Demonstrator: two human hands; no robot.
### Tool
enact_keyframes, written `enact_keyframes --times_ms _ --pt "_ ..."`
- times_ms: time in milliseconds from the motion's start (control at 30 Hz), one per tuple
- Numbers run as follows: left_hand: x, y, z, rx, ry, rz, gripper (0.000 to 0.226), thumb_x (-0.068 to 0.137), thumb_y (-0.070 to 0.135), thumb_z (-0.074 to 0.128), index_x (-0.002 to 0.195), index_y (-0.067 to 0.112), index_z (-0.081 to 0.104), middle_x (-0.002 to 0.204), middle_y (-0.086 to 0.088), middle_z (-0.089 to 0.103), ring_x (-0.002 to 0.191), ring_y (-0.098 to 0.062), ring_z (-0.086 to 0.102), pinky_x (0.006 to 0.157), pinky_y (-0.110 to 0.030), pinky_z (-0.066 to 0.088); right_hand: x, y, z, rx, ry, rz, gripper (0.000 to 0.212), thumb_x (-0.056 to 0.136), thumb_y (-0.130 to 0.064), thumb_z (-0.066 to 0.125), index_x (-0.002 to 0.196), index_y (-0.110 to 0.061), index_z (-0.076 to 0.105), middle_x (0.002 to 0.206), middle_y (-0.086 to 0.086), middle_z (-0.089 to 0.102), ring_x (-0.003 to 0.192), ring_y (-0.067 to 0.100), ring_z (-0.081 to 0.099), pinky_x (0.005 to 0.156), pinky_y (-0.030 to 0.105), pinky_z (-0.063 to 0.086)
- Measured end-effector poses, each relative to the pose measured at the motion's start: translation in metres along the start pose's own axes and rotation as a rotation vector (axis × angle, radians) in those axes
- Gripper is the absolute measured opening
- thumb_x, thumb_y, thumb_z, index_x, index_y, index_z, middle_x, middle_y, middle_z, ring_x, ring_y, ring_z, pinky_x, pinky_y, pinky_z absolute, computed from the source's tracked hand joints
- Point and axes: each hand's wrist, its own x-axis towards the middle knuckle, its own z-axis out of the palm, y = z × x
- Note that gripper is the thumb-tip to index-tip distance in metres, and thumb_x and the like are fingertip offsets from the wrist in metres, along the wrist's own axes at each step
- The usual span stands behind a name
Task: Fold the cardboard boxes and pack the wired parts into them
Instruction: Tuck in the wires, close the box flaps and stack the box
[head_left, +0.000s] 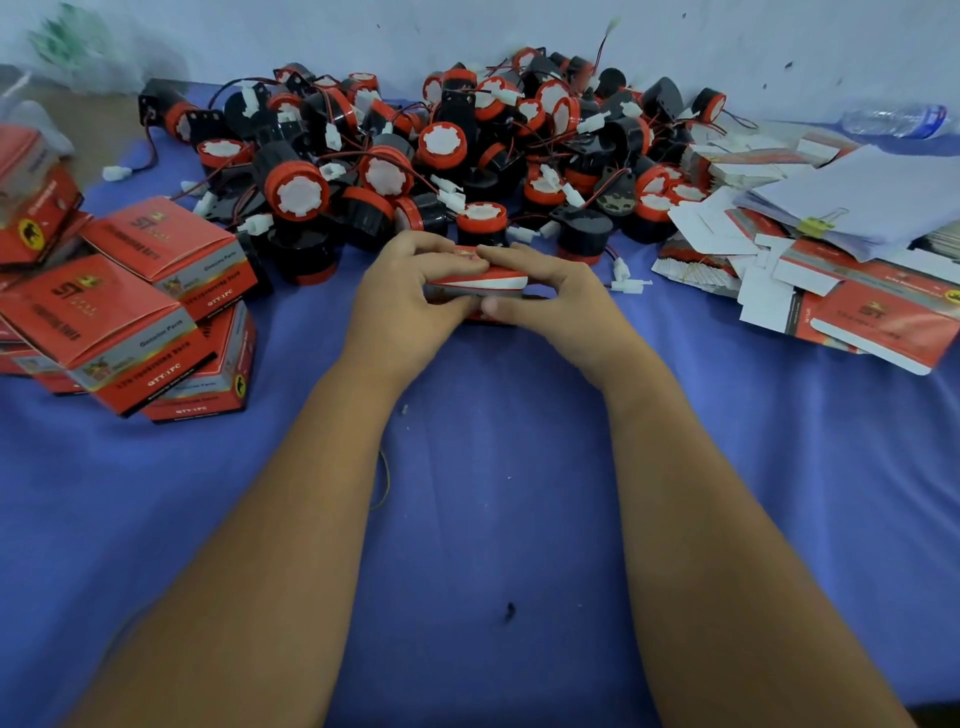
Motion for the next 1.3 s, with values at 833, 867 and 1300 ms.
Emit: enact_keyframes --times_ms 833,867,1300 --pt "-0.001 0.003 0.005 0.164 -0.066 0.040 0.045 0.091 0.019 0.069 0.132 0.035 0.059 0.122 0.004 0.049 0.116 -0.012 0.048 0.081 -0.015 0.038 0.004 -0.005 0.012 -0.023 0.427 0.098 0.014 0.087 -0.007 0.069 0.078 -0.017 0.070 0.079 0.002 0.069 0.076 0.012 0.065 0.078 0.030 0.058" --pt "-0.001 0.003 0.005 0.159 -0.064 0.045 0.046 0.090 0.019 0.070 0.132 0.037 0.060 0.123 0.006 0.050 0.117 -0.011 0.048 0.081 -0.011 0.035 0.004 -0.006 0.013 0.008 0.434 0.098 0.013 0.087 -0.006 0.070 0.079 -0.016 0.070 0.077 0.001 0.069 0.073 0.008 0.063 0.076 0.026 0.057" --pt "0.004 0.005 0.006 0.104 -0.033 -0.076 0.037 0.091 0.012 0.067 0.122 0.031 0.069 0.138 0.013 0.059 0.144 -0.018 0.034 0.105 -0.032 0.034 0.006 -0.012 0.025 -0.127 0.444 0.058 0.015 0.083 -0.005 0.070 0.073 -0.015 0.066 0.065 -0.008 0.062 0.062 -0.001 0.056 0.060 0.014 0.047"
